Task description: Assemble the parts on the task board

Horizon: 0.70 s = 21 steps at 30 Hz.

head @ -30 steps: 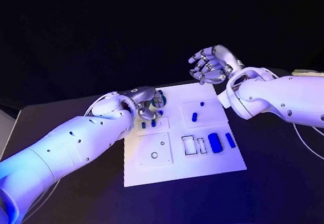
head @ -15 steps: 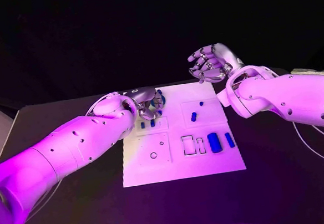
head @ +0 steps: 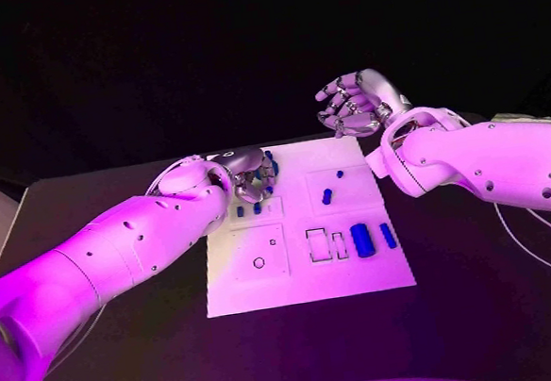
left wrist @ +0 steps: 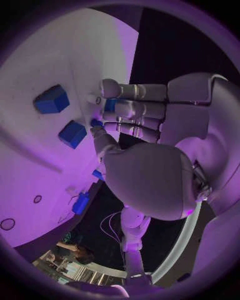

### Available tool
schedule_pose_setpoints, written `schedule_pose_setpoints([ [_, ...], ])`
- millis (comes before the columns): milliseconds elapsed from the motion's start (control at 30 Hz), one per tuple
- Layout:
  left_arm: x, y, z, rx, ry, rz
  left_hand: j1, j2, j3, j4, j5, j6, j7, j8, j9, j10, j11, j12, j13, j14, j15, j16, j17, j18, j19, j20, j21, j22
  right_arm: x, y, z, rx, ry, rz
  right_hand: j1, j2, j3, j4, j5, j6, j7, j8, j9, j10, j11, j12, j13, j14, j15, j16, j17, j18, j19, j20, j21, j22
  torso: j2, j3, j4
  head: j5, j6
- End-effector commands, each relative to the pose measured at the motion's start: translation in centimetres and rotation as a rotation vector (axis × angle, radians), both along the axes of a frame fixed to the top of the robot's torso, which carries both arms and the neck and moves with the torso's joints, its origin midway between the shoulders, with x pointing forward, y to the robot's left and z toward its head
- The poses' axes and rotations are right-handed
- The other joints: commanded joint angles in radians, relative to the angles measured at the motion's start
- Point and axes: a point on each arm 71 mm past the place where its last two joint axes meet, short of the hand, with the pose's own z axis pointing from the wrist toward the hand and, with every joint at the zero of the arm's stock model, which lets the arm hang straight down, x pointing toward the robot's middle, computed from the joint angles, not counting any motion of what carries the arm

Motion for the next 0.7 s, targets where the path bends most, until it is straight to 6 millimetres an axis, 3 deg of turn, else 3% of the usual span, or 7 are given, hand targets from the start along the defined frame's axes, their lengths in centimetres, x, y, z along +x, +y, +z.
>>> schedule_pose_setpoints([
  [33, -0.06, -0.14, -0.24, 0.019, 0.016, -0.006, 0.003, 0.009, 0.004, 0.0, 0.0, 0.007, 0.0, -0.004, -0.001, 0.006, 0.001, -0.005, -0.001, 0.007, 0.001, 0.004, 0.001, -0.02, 0.007, -0.003, 0.004, 0.001, -0.04, 0.17, 0.19, 0.0, -0.012, 0.008, 0.0, 0.003, -0.004, -0.001, 0.007, 0.002, 0.006, 0.006, -0.001, 0.004, -0.002, 0.003, -0.001, 0.007, 0.001, -0.003, 0.001, 0.009, 0.01, 0.0, -0.007, -0.001, -0.001, -0.0003, 0.0017, -0.003, -0.002],
  [433, -0.02, -0.16, -0.39, 0.021, 0.02, -0.006, 0.0, 0.015, 0.01, -0.005, 0.0, 0.021, 0.001, -0.006, -0.002, 0.026, -0.002, -0.008, -0.005, 0.016, -0.002, 0.014, 0.011, -0.024, 0.018, -0.004, 0.022, 0.02, -0.08, 0.33, 0.3, 0.001, -0.013, 0.013, 0.0, 0.003, -0.004, -0.001, 0.007, 0.002, 0.006, 0.006, -0.001, 0.004, -0.002, 0.003, -0.001, 0.007, 0.001, -0.003, 0.001, 0.009, 0.01, 0.0, -0.007, -0.001, -0.002, -0.0006, 0.0029, -0.006, -0.006],
  [700, 0.04, -0.17, -0.4, 0.0, 0.007, -0.008, -0.001, 0.032, 0.023, -0.023, -0.001, 0.071, 0.004, -0.012, 0.002, 0.099, -0.018, -0.035, -0.016, 0.047, -0.015, 0.036, 0.043, -0.031, 0.039, -0.014, 0.058, 0.057, -0.12, 0.4, 0.34, 0.002, -0.013, 0.015, 0.0, 0.003, -0.004, -0.001, 0.007, 0.002, 0.006, 0.006, -0.001, 0.004, -0.002, 0.003, -0.001, 0.007, 0.001, -0.003, 0.001, 0.009, 0.01, 0.0, -0.007, -0.001, -0.001, -0.0009, 0.0023, -0.006, -0.006],
])
